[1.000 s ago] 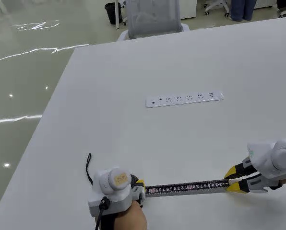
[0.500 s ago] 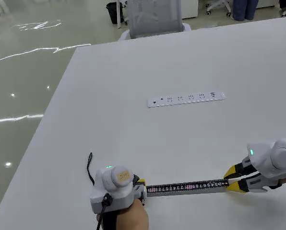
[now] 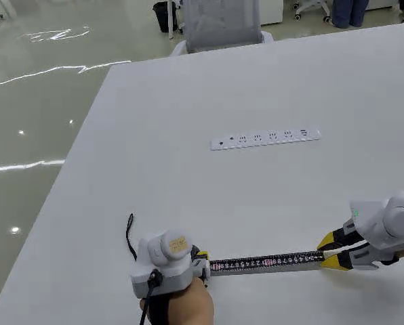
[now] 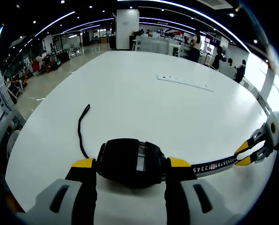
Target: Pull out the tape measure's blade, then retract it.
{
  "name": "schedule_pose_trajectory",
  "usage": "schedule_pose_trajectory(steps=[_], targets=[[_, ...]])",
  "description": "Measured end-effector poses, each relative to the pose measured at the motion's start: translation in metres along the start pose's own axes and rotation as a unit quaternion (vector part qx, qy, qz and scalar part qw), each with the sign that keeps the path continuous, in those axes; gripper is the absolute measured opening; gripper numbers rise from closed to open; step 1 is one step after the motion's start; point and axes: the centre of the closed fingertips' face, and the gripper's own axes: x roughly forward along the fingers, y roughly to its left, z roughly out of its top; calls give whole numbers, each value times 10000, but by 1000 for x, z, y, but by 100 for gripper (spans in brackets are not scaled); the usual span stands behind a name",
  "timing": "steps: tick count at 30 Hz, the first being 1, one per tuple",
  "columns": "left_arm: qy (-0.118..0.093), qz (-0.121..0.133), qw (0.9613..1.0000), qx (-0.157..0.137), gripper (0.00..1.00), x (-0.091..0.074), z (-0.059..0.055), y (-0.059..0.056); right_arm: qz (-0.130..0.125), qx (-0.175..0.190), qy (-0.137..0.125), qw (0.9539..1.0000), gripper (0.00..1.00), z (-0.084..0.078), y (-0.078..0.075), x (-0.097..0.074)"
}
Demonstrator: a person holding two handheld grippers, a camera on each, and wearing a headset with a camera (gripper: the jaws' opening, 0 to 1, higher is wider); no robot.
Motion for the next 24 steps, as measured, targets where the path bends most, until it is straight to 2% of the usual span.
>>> schedule_pose_trajectory(steps=[24], targets=[[18,-48,10000,-10,54,0,0,0,74,-60,-14,10000,13,7,1,7]])
